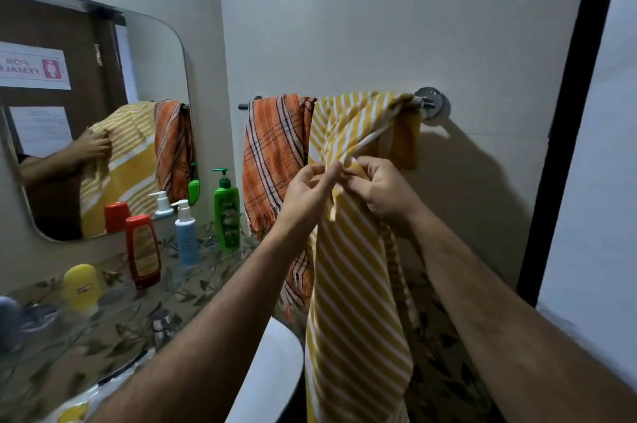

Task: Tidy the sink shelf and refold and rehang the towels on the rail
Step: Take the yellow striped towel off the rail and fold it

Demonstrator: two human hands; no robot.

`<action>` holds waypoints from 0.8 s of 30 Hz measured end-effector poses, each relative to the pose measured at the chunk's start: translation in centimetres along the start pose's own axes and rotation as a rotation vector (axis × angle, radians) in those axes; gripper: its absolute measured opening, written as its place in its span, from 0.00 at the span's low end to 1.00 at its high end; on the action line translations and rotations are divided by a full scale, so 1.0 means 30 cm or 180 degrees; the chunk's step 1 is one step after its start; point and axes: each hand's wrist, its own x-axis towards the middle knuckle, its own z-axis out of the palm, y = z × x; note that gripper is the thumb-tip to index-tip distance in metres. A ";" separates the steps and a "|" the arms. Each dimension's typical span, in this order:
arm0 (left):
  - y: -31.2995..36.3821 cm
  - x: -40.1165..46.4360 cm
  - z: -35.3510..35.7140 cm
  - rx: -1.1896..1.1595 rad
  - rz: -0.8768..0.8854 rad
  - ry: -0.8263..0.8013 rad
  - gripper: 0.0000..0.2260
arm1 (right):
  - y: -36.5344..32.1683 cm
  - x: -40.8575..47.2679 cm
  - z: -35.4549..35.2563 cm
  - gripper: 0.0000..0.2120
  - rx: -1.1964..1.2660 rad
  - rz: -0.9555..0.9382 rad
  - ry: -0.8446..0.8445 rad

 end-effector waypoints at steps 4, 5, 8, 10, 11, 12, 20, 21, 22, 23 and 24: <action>-0.032 -0.018 -0.002 -0.0049 -0.0074 0.0098 0.12 | 0.023 -0.045 -0.006 0.11 0.0697 0.0599 -0.0083; -0.034 -0.028 -0.001 -0.0064 -0.0088 0.0131 0.13 | 0.027 -0.054 -0.007 0.14 0.0865 0.0750 0.0090; -0.037 -0.054 -0.012 -0.0029 -0.0222 -0.0075 0.11 | 0.034 -0.056 -0.032 0.20 0.1001 0.1062 0.0786; -0.035 -0.077 -0.019 0.0156 -0.0359 -0.0441 0.11 | 0.028 -0.048 -0.052 0.19 0.0985 0.1069 0.0685; -0.037 -0.089 -0.020 0.0261 -0.0375 -0.0582 0.12 | 0.026 -0.042 -0.056 0.18 0.0962 0.1006 0.0588; -0.041 -0.100 -0.020 0.0346 -0.0343 -0.0667 0.14 | 0.022 -0.038 -0.055 0.15 0.0981 0.0938 0.0523; -0.099 -0.135 -0.094 0.0531 0.0040 0.0130 0.17 | 0.014 -0.022 -0.005 0.08 0.0678 0.0209 0.1035; -0.098 -0.137 -0.107 0.0483 -0.0031 0.0167 0.16 | 0.016 -0.019 -0.003 0.11 0.0511 0.0164 0.1087; -0.096 -0.143 -0.113 0.0346 -0.0099 0.0123 0.14 | 0.018 -0.015 0.000 0.14 0.0362 0.0112 0.1115; -0.099 -0.149 -0.119 0.0225 -0.0135 0.0052 0.15 | 0.019 -0.012 0.007 0.17 0.0203 0.0050 0.1129; -0.099 -0.159 -0.121 0.0207 -0.0128 -0.0051 0.18 | 0.021 -0.011 0.017 0.19 0.0040 0.0002 0.1128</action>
